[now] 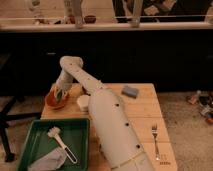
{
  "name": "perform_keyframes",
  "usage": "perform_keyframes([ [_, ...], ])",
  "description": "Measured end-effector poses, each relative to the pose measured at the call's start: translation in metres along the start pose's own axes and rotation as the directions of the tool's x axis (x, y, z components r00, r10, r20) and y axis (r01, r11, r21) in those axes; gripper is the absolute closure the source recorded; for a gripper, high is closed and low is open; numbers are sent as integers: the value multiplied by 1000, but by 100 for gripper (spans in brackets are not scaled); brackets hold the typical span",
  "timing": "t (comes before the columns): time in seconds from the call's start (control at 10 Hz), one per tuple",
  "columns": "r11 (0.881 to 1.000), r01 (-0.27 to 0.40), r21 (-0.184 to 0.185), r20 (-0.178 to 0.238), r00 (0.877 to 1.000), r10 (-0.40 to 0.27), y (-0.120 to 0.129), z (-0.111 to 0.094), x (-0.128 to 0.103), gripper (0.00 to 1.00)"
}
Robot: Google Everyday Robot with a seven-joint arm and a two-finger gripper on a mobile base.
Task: Place pepper in red bowl
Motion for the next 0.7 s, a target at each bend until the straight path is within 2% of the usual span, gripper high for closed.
perform_keyframes([
  [0.1,1000,-1,-1,-1,1000,1,1,0,1,93],
  [0.7,1000,-1,-2,-2,1000,1,1,0,1,33],
])
